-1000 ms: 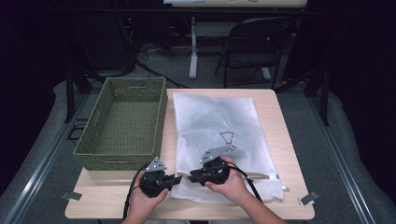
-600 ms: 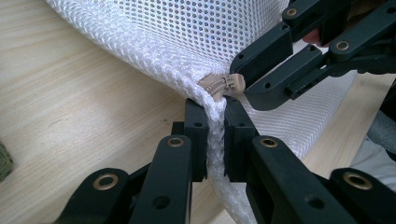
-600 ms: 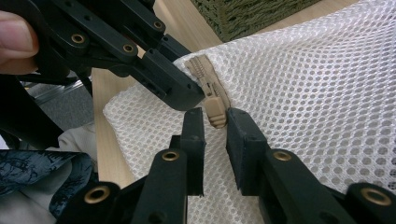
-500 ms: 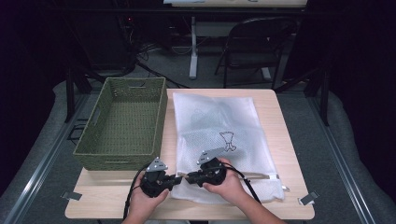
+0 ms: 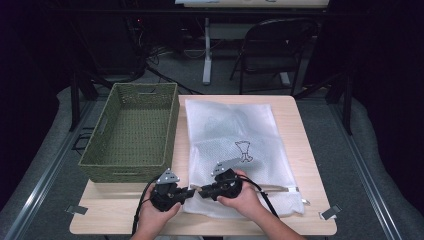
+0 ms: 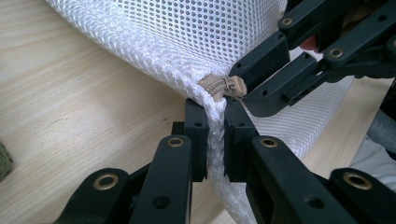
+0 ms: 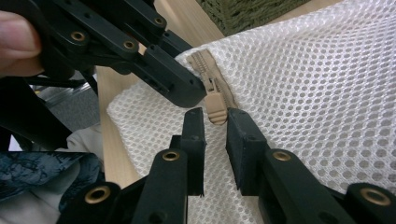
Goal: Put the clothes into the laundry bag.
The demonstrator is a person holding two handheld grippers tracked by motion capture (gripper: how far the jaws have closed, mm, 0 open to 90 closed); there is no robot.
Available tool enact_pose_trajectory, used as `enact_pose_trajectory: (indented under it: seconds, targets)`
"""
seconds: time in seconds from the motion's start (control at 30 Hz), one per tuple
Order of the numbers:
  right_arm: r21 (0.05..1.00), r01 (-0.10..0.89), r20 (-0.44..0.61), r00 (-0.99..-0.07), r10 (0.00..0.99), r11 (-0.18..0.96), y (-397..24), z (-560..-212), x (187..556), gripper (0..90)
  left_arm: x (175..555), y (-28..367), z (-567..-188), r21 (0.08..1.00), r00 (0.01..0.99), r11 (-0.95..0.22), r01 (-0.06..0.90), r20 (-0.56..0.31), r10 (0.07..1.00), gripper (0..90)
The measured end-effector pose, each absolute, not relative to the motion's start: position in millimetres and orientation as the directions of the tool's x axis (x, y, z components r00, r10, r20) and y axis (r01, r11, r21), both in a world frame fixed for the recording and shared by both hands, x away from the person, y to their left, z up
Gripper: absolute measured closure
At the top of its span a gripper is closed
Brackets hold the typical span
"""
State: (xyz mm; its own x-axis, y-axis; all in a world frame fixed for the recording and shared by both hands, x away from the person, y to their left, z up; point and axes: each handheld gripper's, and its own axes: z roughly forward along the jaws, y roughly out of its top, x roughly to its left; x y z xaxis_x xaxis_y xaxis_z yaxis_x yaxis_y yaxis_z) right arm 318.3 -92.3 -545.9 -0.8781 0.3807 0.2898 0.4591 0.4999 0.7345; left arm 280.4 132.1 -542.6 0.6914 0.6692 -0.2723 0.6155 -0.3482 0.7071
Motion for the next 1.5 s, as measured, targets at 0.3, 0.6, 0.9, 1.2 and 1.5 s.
enact_pose_trajectory:
  seconds: [0.3, 0.6, 0.9, 1.2, 1.5]
  targets:
    - [0.748, 0.458, 0.303, -0.879, 0.367, 0.48, -92.1, -541.1, 315.2, 79.8, 280.1, 131.4, -543.2, 0.708, 0.69, -0.348, 0.615, -0.27, 0.671, 83.1]
    - [0.747, 0.475, 0.312, -0.868, 0.386, 0.466, -92.2, -542.8, 317.5, 82.7, 279.5, 130.1, -543.6, 0.705, 0.694, -0.353, 0.615, -0.271, 0.667, 83.1]
    - [0.75, 0.488, 0.333, -0.862, 0.383, 0.447, -94.3, -542.1, 319.1, 86.9, 279.0, 130.2, -544.2, 0.701, 0.69, -0.35, 0.621, -0.277, 0.669, 82.9]
    - [0.746, 0.482, 0.323, -0.866, 0.382, 0.459, -93.3, -543.2, 318.9, 87.1, 277.4, 132.7, -544.4, 0.706, 0.691, -0.341, 0.621, -0.286, 0.664, 70.3]
    - [0.741, 0.477, 0.315, -0.869, 0.382, 0.473, -91.2, -545.2, 318.3, 87.1, 280.3, 139.6, -542.9, 0.714, 0.676, -0.307, 0.629, -0.308, 0.669, 63.3]
